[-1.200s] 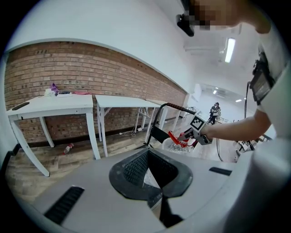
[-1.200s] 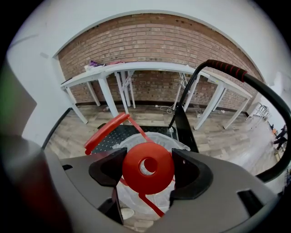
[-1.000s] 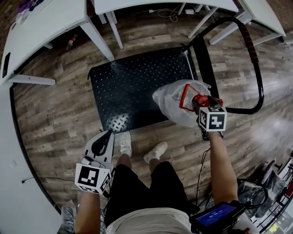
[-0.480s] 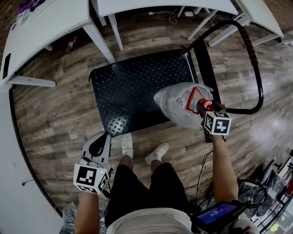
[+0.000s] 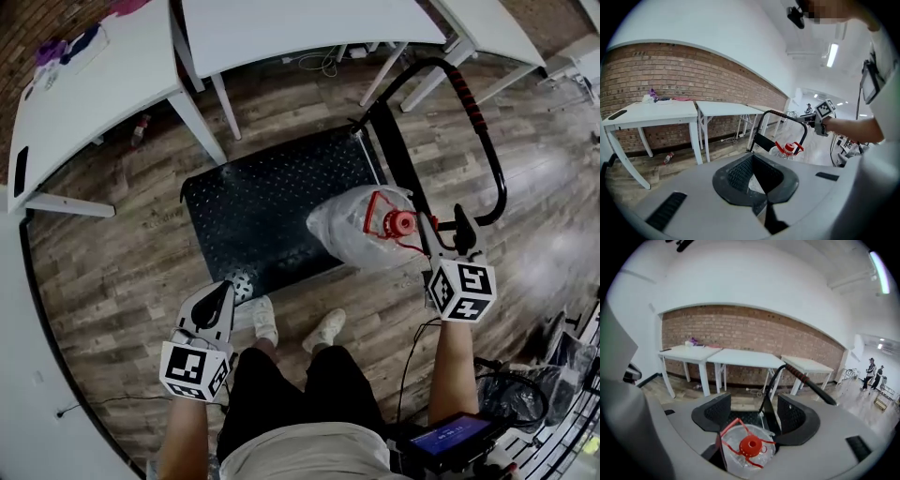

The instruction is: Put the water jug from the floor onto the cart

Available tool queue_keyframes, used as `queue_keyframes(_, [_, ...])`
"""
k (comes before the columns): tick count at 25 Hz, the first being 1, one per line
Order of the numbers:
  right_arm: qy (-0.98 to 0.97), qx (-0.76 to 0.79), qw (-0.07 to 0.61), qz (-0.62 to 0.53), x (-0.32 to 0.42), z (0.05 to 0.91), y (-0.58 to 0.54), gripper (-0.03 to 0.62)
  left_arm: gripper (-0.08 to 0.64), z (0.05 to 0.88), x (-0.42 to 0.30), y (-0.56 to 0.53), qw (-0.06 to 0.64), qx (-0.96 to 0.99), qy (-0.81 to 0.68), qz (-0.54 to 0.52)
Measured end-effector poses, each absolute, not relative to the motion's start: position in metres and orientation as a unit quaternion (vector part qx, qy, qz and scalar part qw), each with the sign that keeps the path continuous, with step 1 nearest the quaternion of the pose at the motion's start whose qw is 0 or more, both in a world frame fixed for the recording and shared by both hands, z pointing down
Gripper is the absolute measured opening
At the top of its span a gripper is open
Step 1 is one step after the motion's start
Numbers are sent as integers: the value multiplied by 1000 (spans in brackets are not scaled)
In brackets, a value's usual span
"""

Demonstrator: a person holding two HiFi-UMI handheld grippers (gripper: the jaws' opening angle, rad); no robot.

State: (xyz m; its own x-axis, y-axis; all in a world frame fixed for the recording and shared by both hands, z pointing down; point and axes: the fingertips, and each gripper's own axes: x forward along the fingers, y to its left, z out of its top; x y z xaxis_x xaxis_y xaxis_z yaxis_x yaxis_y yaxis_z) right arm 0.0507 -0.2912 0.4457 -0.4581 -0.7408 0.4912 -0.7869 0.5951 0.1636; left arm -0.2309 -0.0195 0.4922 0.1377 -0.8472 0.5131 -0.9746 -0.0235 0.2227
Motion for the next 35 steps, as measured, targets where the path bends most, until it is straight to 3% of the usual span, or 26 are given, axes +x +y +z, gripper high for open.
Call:
queue_keyframes(7, [-854, 497, 152, -13, 63, 313, -213, 290, 0, 434, -227, -52, 213, 775, -587, 96])
queue_keyframes(13, [-818, 560, 120, -49, 87, 261, -146, 113, 0, 390, -208, -68, 182, 823, -532, 80])
queue_keyframes(18, [-771, 627, 105, -40, 123, 250, -111, 32, 0, 374, -186, -71, 171, 848, -495, 81])
queue_keyframes(25, [-741, 661, 112, -39, 172, 257, -46, 5, 0, 371, -132, -49, 140, 879, -443, 106])
queue_keyframes(35, [-717, 695, 59, 4, 223, 253, 85, 5, 0, 325, -64, 44, 106, 912, -383, 100])
